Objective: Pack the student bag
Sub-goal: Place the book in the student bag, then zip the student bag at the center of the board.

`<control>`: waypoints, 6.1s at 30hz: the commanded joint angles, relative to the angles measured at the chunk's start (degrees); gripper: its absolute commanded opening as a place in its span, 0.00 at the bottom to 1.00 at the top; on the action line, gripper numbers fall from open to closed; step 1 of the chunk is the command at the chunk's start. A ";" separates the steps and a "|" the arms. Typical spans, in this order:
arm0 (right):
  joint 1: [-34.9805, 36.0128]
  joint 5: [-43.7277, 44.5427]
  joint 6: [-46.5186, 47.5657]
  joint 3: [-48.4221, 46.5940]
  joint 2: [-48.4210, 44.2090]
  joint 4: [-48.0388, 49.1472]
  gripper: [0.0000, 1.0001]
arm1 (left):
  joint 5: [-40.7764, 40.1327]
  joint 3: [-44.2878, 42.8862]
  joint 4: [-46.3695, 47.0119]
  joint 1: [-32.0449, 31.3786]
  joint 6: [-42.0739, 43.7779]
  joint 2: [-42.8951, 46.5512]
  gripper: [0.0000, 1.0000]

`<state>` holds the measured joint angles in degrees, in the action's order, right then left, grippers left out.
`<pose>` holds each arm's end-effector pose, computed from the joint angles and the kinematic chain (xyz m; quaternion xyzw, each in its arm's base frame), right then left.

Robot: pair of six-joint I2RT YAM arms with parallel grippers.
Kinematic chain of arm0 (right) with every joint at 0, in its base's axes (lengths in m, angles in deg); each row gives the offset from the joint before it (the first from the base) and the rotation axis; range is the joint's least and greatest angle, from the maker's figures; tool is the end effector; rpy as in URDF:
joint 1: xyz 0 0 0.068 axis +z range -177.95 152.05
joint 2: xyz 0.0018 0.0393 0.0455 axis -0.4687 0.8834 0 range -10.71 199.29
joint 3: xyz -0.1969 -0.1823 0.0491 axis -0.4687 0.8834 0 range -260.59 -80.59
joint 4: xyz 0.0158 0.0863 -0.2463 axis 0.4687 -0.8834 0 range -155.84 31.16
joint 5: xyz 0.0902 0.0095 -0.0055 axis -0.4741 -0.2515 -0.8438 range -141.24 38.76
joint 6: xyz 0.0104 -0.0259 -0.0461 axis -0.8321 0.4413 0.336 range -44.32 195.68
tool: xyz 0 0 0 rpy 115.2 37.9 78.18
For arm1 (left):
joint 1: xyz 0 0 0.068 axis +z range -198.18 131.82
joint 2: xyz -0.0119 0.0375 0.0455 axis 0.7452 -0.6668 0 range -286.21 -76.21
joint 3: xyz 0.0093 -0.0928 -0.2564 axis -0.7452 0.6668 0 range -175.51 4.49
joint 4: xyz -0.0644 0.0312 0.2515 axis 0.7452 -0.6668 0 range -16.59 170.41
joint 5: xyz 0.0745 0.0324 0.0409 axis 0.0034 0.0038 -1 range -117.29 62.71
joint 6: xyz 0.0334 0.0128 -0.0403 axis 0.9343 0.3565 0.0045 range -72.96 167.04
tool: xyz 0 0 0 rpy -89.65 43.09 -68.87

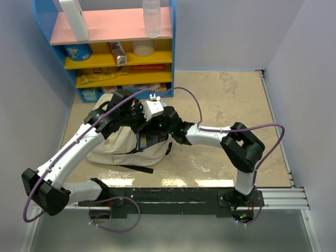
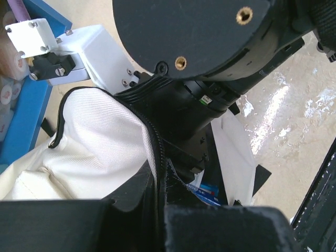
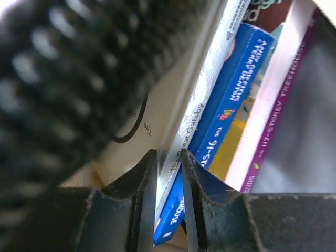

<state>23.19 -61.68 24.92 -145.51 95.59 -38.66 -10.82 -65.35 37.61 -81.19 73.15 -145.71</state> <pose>0.2580 0.3305 0.2105 -0.0541 0.8215 0.4842 0.2962 0.2058 -0.1459 0.3494 0.4970 0.7594 -0.1549 0.3903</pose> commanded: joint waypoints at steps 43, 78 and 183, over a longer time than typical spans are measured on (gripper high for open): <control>-11.58 18.52 17.10 -11.36 4.17 -21.59 0.43 | 24.85 0.22 -3.43 13.34 10.54 -8.56 0.68; 8.80 0.59 34.49 17.47 -40.20 -20.00 0.41 | 24.04 -2.58 -13.62 25.01 17.58 -0.21 0.65; 23.93 20.63 36.97 10.51 -29.57 -26.86 0.01 | 36.27 7.35 -32.08 26.52 42.01 8.32 0.68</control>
<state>46.64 -39.21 67.27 -137.25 68.58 -67.20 21.59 -58.43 6.20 -51.09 111.20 -139.28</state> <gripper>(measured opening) 0.021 0.675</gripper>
